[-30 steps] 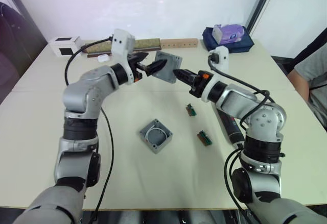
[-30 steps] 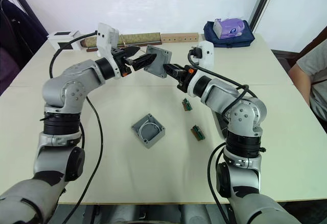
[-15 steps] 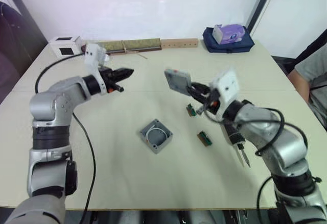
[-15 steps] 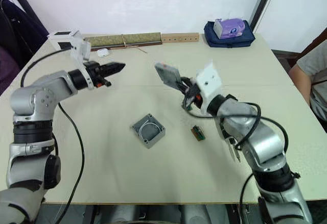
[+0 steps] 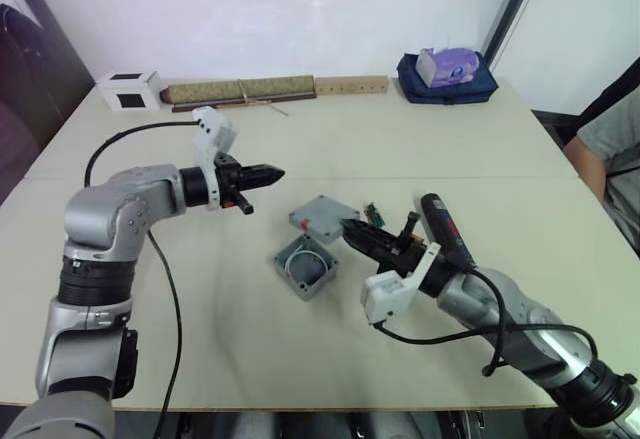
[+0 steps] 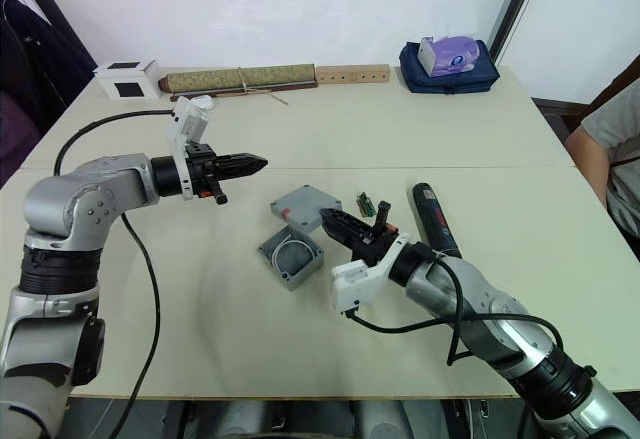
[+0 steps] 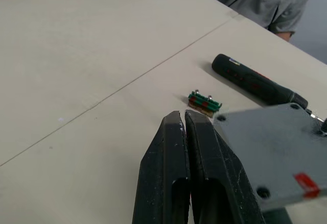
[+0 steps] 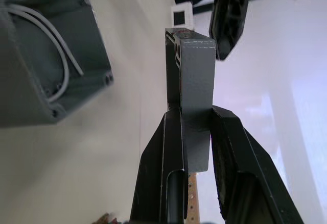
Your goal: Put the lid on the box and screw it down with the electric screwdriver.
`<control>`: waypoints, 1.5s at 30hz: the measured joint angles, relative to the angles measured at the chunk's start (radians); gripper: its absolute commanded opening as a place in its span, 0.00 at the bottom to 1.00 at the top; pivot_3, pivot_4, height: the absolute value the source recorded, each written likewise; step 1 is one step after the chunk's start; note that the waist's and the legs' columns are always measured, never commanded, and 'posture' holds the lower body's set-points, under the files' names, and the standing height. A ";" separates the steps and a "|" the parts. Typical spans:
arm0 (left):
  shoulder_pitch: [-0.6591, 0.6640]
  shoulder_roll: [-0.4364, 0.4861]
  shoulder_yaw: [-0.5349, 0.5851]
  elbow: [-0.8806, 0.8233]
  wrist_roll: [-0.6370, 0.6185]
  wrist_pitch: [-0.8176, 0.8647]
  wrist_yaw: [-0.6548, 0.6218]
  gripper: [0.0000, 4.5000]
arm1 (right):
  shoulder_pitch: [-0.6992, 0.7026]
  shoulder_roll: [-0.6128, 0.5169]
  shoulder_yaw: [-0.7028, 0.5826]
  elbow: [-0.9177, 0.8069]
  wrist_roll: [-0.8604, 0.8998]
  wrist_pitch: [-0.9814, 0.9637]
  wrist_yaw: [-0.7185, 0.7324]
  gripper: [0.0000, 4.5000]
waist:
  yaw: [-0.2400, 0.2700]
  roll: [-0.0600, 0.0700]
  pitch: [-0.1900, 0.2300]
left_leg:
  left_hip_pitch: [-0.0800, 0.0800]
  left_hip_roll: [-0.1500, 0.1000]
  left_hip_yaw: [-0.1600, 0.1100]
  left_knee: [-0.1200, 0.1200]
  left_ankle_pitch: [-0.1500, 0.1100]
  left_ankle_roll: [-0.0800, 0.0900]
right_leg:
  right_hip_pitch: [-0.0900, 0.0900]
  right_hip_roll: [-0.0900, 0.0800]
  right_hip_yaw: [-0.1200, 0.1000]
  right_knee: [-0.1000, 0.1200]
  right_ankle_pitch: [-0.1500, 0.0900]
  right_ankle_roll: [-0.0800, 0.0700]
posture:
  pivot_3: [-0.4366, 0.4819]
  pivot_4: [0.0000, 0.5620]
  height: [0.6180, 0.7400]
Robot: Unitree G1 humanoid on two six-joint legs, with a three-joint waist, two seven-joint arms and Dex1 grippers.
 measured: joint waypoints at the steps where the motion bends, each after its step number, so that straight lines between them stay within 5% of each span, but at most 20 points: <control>1: 0.000 0.003 -0.004 -0.001 0.001 -0.001 -0.007 0.02 | 0.001 0.007 0.000 0.004 -0.010 -0.013 0.000 0.03 | 0.000 0.000 0.000 | 0.000 0.000 0.000 0.000 0.000 0.000 | 0.000 0.000 0.000 0.000 0.000 0.000 | 0.48 0.27 1.00; 9: 0.048 0.090 -0.173 -0.133 0.025 -0.027 -0.136 0.02 | 0.042 0.092 0.020 0.029 -0.079 -0.035 0.095 0.03 | 0.000 0.000 0.000 | 0.003 0.000 0.000 0.000 0.000 0.000 | 0.003 0.001 0.000 0.000 0.000 0.000 | 0.48 0.27 1.00; 17: 0.061 0.108 -0.226 -0.133 0.074 -0.073 -0.168 0.02 | 0.031 0.135 0.023 0.022 -0.117 -0.044 0.165 0.03 | 0.001 0.000 0.000 | 0.004 0.000 -0.001 0.001 0.000 0.000 | 0.006 0.000 -0.001 0.000 0.000 0.000 | 0.48 0.27 1.00; 45: 0.071 0.072 -0.248 -0.091 0.147 -0.147 -0.183 0.02 | 0.078 0.215 -0.018 -0.004 -0.211 -0.007 0.215 0.03 | 0.002 0.000 0.000 | 0.005 0.000 -0.001 0.001 0.000 0.000 | 0.007 0.000 -0.001 0.000 0.000 0.000 | 0.48 0.27 1.00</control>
